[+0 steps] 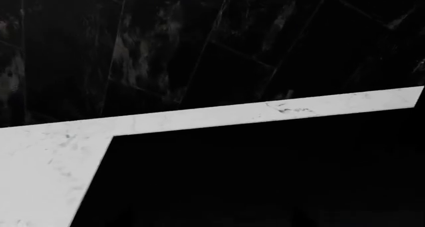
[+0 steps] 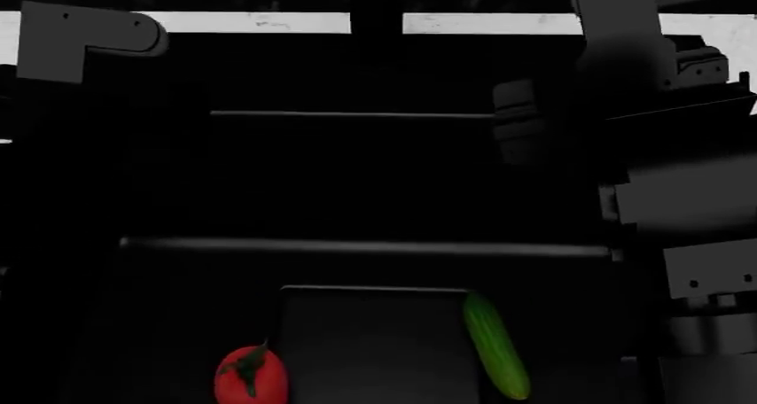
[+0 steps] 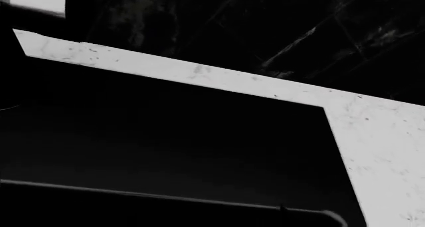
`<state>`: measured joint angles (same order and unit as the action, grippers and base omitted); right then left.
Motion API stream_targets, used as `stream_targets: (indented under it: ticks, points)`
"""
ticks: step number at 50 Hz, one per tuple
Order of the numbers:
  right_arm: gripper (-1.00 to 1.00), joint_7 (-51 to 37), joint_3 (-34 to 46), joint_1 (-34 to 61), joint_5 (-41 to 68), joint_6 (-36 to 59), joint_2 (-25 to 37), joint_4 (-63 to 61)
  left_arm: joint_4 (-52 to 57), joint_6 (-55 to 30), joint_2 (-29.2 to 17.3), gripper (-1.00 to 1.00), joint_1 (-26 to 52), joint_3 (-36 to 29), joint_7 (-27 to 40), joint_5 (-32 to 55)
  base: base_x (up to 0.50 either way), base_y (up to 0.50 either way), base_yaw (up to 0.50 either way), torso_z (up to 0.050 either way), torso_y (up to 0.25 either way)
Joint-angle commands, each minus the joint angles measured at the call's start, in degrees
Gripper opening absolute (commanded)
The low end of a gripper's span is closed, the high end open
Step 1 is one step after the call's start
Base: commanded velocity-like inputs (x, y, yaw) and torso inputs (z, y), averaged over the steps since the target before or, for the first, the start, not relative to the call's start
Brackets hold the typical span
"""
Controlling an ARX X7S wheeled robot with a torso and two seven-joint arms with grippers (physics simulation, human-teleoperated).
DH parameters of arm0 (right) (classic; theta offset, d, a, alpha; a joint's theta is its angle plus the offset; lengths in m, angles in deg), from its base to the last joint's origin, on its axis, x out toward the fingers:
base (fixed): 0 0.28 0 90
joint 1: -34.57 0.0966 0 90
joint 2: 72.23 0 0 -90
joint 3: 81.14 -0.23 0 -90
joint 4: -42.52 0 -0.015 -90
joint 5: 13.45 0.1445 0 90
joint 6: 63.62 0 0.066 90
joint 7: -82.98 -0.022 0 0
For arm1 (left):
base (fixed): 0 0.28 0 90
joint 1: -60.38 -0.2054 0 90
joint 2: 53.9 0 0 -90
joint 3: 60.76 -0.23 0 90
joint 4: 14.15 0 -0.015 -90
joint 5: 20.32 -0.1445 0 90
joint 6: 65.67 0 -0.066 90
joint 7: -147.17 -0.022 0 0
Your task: Pick the vegetables from the sink and place them on the cutting board.
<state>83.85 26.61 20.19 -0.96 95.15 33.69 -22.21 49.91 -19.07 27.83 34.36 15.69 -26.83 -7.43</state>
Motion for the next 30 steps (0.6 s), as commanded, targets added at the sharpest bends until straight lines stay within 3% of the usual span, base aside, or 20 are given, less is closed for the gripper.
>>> stream_targets:
  ticks: [1,6,10,17,30]
  points:
    - [1.0,0.7,0.0,0.4,1.5,5.3,1.6,-7.4,4.7,-0.6,-1.1,1.0,-1.5,-0.5,-0.3,0.7,0.0,0.0,0.0,-0.002,-0.18]
    - [1.0,7.7,5.3,2.9,6.4,17.1,4.1,-10.7,9.3,-4.0,-4.5,1.0,-1.9,-8.8,-3.9,-2.3,0.0,0.0,0.0,0.0,0.0]
    - [1.0,7.7,7.0,4.6,9.0,21.1,5.9,-13.0,12.4,-5.4,-6.0,1.0,-2.0,-10.6,-6.0,-2.1,0.0,0.0,0.0,0.0,0.0]
    - [1.0,-6.7,19.8,9.8,37.7,21.1,11.7,-9.4,17.1,-12.8,-9.3,1.0,-0.5,-17.4,-14.5,-0.3,0.0,0.0,0.0,0.0,0.0]
    - [1.0,-21.1,29.7,13.2,68.5,20.9,13.5,-1.5,29.8,-26.1,-16.1,1.0,0.8,-27.0,-24.8,4.0,0.0,0.0,0.0,0.0,0.0]
